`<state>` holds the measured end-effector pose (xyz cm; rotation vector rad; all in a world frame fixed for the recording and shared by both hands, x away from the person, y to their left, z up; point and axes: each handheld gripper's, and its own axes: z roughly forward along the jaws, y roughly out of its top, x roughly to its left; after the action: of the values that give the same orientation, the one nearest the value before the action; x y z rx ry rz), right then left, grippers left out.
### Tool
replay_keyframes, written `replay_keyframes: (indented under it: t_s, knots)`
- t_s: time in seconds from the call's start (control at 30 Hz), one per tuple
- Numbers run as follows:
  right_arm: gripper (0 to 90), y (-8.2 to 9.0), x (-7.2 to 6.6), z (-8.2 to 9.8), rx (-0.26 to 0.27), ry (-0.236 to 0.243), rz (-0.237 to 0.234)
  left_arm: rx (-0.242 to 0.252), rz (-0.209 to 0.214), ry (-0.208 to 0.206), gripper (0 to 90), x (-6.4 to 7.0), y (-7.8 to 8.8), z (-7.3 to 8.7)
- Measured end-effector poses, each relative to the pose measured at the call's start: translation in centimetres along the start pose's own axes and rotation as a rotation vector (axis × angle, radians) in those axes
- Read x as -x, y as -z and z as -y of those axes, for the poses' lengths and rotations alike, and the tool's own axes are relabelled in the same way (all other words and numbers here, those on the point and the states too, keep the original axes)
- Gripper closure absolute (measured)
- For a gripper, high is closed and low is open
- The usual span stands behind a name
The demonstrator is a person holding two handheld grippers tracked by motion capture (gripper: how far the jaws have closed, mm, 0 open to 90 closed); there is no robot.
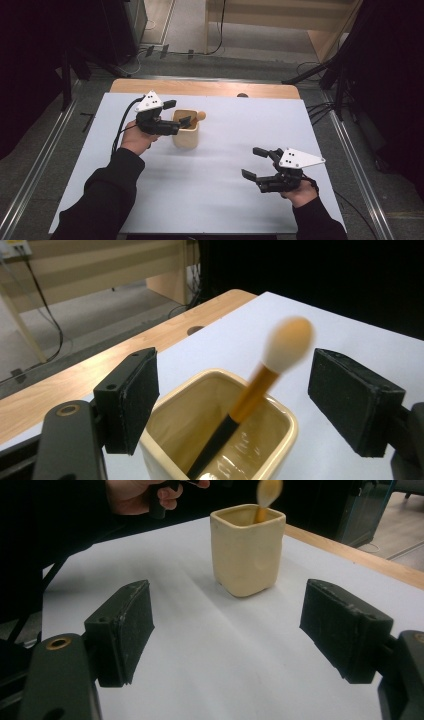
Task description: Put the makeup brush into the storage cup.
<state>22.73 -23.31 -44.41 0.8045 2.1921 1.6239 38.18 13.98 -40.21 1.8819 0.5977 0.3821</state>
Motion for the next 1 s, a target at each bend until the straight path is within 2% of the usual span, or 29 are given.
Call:
replay_keyframes:
  t_s: [0.43,0.6,0.7,0.8,1.0]
  knots:
    - [22.0,0.0,0.0,0.0,-0.001,-0.001,0.0,0.015,-0.014,-0.011,17.5,0.0,0.9,0.0]
    - [22.0,0.0,-0.1,0.0,-0.002,-0.001,-0.001,-0.005,-0.027,-0.021,17.5,0.1,1.2,0.3]
    - [22.0,0.0,-0.1,0.0,-0.001,-0.002,0.0,-0.016,-0.009,-0.014,17.2,0.2,1.5,0.3]
    - [21.9,0.0,0.0,0.0,-0.002,0.0,-0.001,-0.006,-0.001,-0.01,17.0,0.4,1.9,0.4]
    - [22.0,0.1,0.0,0.0,0.001,-0.003,0.002,-0.003,-0.006,-0.018,16.9,0.6,2.6,0.8]
